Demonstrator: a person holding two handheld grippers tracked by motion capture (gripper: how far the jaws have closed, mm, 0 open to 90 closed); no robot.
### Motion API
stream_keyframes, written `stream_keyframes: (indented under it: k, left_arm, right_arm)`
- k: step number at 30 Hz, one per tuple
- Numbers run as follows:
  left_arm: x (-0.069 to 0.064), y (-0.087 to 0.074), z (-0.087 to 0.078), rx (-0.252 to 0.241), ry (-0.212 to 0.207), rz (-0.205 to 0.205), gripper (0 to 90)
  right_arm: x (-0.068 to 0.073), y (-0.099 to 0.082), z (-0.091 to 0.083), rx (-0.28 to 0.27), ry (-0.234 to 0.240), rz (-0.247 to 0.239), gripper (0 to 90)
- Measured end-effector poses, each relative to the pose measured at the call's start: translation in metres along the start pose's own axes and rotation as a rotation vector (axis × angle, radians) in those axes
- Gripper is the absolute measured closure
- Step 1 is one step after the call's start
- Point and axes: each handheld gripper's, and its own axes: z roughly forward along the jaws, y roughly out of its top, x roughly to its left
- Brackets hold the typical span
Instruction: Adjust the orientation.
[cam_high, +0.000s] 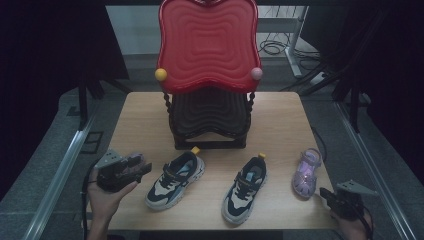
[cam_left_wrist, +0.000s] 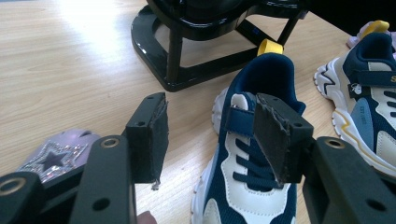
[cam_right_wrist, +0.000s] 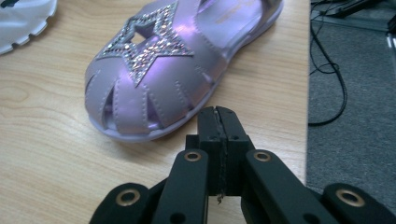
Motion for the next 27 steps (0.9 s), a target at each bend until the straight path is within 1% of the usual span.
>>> stream_keyframes:
  k: [3,6,8,10,11,19,21,24,27]
  left_arm:
    - [0.0,0.001,0.002,0.006,-0.007,0.004,45.6]
    - [0.0,0.0,0.004,0.017,-0.016,-0.002,45.5]
    - [0.0,0.0,0.004,0.026,-0.02,-0.008,45.2]
    - [0.0,0.0,0.003,0.026,-0.024,-0.013,44.9]
    - [0.0,0.0,0.002,0.028,-0.032,-0.018,44.6]
    - [0.0,0.0,0.002,0.03,-0.042,-0.021,44.5]
    - [0.0,0.0,0.001,0.025,-0.041,-0.02,44.5]
    - [-0.001,0.001,-0.002,0.004,-0.04,-0.016,44.8]
    - [-0.002,0.001,-0.003,-0.002,-0.04,-0.014,44.9]
  right_arm:
    - [0.001,-0.001,0.002,0.011,0.004,-0.002,90.0]
    - [0.004,0.0,0.004,0.017,0.004,-0.011,90.0]
    - [0.007,0.001,0.005,0.015,0.006,-0.028,90.0]
    - [0.007,0.002,0.005,0.015,0.004,-0.031,90.0]
    - [0.007,0.002,0.005,0.015,0.007,-0.03,90.0]
    - [0.009,0.003,0.006,0.026,0.004,-0.046,90.0]
    - [0.01,0.003,0.007,0.029,0.005,-0.048,90.0]
    - [0.013,0.004,0.009,0.04,0.005,-0.068,90.0]
    - [0.015,0.005,0.01,0.041,0.007,-0.074,90.0]
